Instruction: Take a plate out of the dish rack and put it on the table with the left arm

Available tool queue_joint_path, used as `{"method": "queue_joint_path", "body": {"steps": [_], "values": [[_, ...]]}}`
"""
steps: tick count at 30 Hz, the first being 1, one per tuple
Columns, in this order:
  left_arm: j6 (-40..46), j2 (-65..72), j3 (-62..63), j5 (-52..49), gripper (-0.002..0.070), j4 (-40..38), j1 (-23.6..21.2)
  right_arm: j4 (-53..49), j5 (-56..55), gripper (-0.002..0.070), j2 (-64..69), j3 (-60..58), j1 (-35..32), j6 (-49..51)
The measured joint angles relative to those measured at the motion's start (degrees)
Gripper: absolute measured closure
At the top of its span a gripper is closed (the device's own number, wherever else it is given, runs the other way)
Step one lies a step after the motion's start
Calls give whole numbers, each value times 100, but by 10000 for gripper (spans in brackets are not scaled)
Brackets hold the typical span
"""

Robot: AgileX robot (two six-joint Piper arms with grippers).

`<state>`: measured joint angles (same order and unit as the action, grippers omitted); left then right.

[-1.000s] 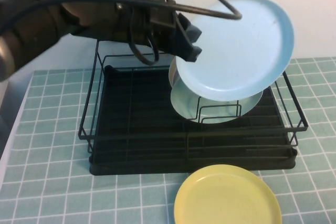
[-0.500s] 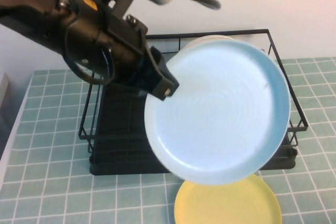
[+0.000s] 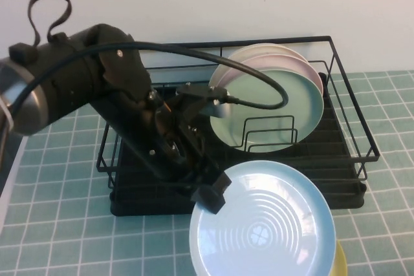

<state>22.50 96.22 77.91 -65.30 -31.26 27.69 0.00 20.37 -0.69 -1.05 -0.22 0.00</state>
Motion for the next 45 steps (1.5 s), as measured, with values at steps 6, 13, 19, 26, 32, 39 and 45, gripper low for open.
{"method": "queue_joint_path", "body": {"steps": [6, 13, 19, 26, 32, 39, 45], "values": [[85, 369, -23, 337, 600, -48, 306, 0, 0, 678, 0, 0, 0, 0], [46, 460, 83, 678, 351, 95, 498, 0, 0, 678, 0, 0, 0, 0], [-265, 394, 958, -181, 307, 933, 487, 0, 0, 678, 0, 0, 0, 0], [-376, -499, 1641, -462, 614, 1088, 487, 0, 0, 678, 0, 0, 0, 0], [-674, -1746, 1665, -594, 671, 1176, 487, 0, 0, 678, 0, 0, 0, 0], [-1022, -3347, 529, -30, 673, 1184, 487, 0, 0, 678, 0, 0, 0, 0], [-1159, -5022, -1474, 1015, 676, 1208, 487, 0, 0, 678, 0, 0, 0, 0]]}}
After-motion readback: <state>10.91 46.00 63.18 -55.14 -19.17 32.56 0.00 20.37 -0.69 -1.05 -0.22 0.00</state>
